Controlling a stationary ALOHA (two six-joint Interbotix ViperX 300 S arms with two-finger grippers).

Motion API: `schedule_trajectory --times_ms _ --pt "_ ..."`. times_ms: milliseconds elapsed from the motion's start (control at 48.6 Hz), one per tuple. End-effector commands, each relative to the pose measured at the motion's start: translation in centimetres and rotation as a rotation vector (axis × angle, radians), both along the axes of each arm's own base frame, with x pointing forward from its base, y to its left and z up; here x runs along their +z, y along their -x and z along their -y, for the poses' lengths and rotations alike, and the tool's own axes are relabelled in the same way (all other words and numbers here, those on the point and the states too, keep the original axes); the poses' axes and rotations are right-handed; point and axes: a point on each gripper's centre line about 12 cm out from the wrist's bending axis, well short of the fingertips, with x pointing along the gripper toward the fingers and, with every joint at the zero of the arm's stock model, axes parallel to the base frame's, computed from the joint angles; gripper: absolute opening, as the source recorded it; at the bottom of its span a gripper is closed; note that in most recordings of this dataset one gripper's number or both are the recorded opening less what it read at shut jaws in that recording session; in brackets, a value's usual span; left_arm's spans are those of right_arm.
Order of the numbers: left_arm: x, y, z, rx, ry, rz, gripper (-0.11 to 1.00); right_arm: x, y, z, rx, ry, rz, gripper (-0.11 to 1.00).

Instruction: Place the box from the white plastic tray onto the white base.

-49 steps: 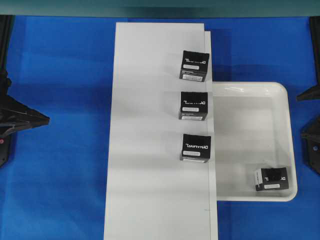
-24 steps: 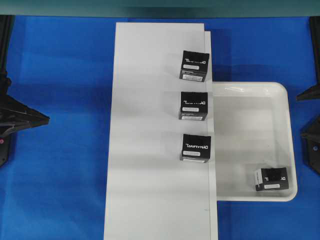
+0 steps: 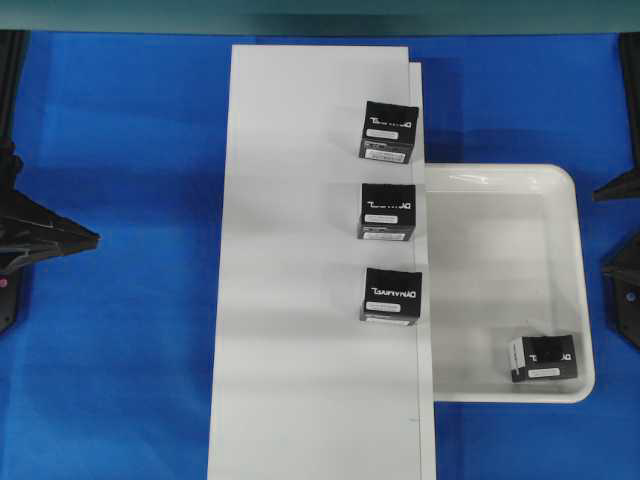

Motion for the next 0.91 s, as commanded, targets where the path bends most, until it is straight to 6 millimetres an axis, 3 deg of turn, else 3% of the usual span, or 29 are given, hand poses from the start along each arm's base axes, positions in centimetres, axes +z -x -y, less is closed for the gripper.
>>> schedule_trajectory --times_ms 0,885 --pt "0.34 -0.22 0.04 -0.001 0.001 0.008 -0.05 0.34 -0.04 -0.04 0.003 -0.002 0.011 0.96" --pt "0.08 -0.21 0.04 -0.001 0.005 0.001 -0.05 -0.15 -0.03 -0.03 0.0 -0.007 -0.002 0.96"
